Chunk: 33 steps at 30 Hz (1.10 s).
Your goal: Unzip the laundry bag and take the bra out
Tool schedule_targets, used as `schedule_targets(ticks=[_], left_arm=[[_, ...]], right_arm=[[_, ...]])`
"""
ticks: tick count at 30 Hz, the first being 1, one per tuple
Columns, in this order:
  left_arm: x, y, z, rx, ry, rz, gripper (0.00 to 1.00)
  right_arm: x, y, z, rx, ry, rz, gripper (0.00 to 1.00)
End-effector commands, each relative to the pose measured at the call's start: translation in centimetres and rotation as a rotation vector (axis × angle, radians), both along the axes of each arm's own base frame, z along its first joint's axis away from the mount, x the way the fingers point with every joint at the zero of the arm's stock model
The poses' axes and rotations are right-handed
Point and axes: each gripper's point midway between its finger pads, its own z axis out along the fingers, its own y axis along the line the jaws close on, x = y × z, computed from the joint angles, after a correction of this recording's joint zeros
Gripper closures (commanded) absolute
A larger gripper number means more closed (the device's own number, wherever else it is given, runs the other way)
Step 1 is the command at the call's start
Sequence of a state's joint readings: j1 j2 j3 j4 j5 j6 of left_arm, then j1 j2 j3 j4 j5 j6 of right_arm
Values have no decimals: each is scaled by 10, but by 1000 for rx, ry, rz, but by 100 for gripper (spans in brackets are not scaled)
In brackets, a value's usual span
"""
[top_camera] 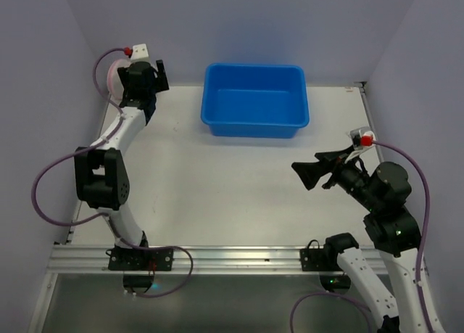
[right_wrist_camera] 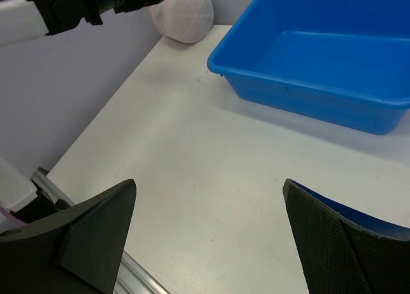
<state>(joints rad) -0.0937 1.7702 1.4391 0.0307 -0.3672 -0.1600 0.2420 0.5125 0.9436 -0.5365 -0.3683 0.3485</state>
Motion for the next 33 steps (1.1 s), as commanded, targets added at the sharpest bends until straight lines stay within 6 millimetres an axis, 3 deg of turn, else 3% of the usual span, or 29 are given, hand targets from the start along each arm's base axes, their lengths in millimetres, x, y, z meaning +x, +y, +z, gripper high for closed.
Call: schedule_targets(ticks=[1,5,6,7,11,13,14,17,18,19,20,21,24,28,29,30,31,32,33], left_arm=[[42,29,26,31,-130,56,0],[85,48,-11,58,-76,61,0],[92,50,-18,59,-66,55,0],[97,64,-23,55,-62,58,0],[121,77,-57,62,-31,13,0],[132,81,-80,54,-3,-12,5],[135,82,-102,50,31,-19,8],[142,81,-116,40,42,-62,30],[142,79,-115,45,42,-75,51],[140,75,-120,39,53,-99,62],[137,73,-108,37,34,-109,70],[133,71,-102,34,28,-116,87],[108,62,-80,28,27,-121,99],[54,41,-54,48,73,-33,100],[34,25,-38,40,85,-38,100],[13,15,-53,42,153,-31,100],[-2,-3,-54,57,182,-25,100],[-25,-12,-42,41,200,-24,100],[-47,-20,-58,35,252,-26,100]], right_arm=[[1,18,0,14,-15,110,1],[6,26,-10,31,32,145,1],[6,29,-16,35,49,164,1],[9,32,-19,36,61,177,1],[11,38,-31,47,114,210,1],[11,41,-33,48,123,227,1],[13,42,-34,49,131,231,1],[11,45,-33,56,133,253,1],[12,45,-37,59,144,253,1],[11,46,-37,67,149,258,1],[11,47,-40,68,156,262,1],[11,47,-43,68,165,263,1],[11,47,-46,72,179,257,1],[15,44,-54,74,206,226,1],[15,44,-54,76,213,224,1],[14,45,-55,80,219,226,1],[12,45,-56,79,226,233,1],[11,45,-56,79,227,238,1],[9,45,-54,75,222,243,1]])
